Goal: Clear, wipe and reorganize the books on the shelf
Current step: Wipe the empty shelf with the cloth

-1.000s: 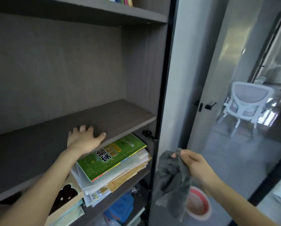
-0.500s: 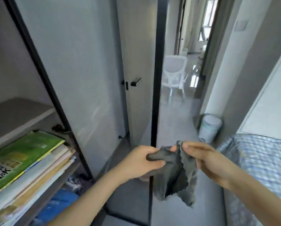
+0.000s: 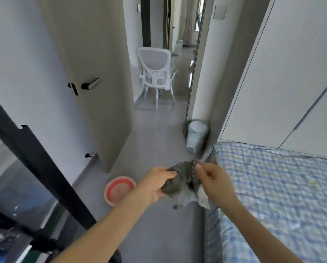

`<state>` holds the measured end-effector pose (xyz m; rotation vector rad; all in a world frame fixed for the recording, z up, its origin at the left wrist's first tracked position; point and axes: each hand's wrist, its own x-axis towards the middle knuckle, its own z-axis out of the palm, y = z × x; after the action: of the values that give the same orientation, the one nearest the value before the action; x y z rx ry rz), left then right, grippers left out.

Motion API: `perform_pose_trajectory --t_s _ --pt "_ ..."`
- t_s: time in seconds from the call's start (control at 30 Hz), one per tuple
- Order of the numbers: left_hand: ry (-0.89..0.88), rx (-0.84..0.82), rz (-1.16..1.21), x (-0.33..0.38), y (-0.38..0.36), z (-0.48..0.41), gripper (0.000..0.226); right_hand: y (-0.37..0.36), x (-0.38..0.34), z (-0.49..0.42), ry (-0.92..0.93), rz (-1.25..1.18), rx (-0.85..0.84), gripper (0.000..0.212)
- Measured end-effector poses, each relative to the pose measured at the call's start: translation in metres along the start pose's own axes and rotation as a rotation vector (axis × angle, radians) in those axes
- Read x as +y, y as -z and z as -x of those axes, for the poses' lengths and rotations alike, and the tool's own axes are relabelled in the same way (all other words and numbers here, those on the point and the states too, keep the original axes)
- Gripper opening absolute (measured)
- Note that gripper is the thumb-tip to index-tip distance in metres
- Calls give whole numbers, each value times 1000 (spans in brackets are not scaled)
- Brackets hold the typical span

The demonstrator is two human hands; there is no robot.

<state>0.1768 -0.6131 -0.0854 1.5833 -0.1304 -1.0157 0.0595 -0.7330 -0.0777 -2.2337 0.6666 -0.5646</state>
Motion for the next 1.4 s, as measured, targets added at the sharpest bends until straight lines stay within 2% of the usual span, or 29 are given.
perform_pose_trajectory --t_s 0.07,0.13,0.2,0.27,0.3,0.37,0.43,0.47,0.57,0.6,0.7,0.8,0.83,0.9,1.03,1.1,1.17,1.3,1.4 --pt "36 22 167 11 -16 -25 15 -10 4 -8 106 146 -141 47" --pt "55 29 249 21 -20 -43 21 -22 9 -15 208 322 -297 62" --pt "57 36 191 26 -17 -67 23 -34 24 -33 261 380 -422 51" --pt "34 34 102 30 -9 -92 11 -45 38 -54 279 267 -487 50" --pt "25 46 81 33 -4 -108 8 -51 45 -67 221 144 -502 49" --pt "8 67 79 40 8 -147 15 -63 63 -101 25 -107 -398 47" --pt "-15 65 35 51 19 -177 17 -73 82 -134 -141 -177 -273 46" --pt "-29 31 -25 58 23 -194 17 -79 93 -153 -172 -174 -261 51" --pt "-102 -127 -317 91 38 -243 18 -94 114 -220 -220 -250 -420 75" --pt "-129 -181 -384 103 42 -253 19 -98 117 -240 -224 -299 -486 77" --pt "-173 -214 -428 140 57 -289 20 -111 129 -302 -197 -313 -625 61" --pt "-185 -57 -458 161 81 -326 6 -125 139 -348 -251 -387 -713 39" --pt "-186 35 -456 166 92 -339 10 -133 142 -364 -268 -391 -735 32" --pt "-140 189 -392 170 113 -362 23 -148 141 -394 -248 -383 -754 31" --pt "-31 409 -342 166 148 -407 18 -193 141 -455 -113 -218 -838 15" --pt "-28 555 -369 158 164 -430 28 -220 136 -487 -21 -128 -887 5" --pt "25 669 -361 142 178 -457 41 -252 130 -519 88 -88 -915 9" --pt "239 640 -241 108 175 -496 34 -310 129 -568 352 297 -1012 26" --pt "284 531 -203 87 160 -518 51 -341 135 -587 372 284 -1162 27"
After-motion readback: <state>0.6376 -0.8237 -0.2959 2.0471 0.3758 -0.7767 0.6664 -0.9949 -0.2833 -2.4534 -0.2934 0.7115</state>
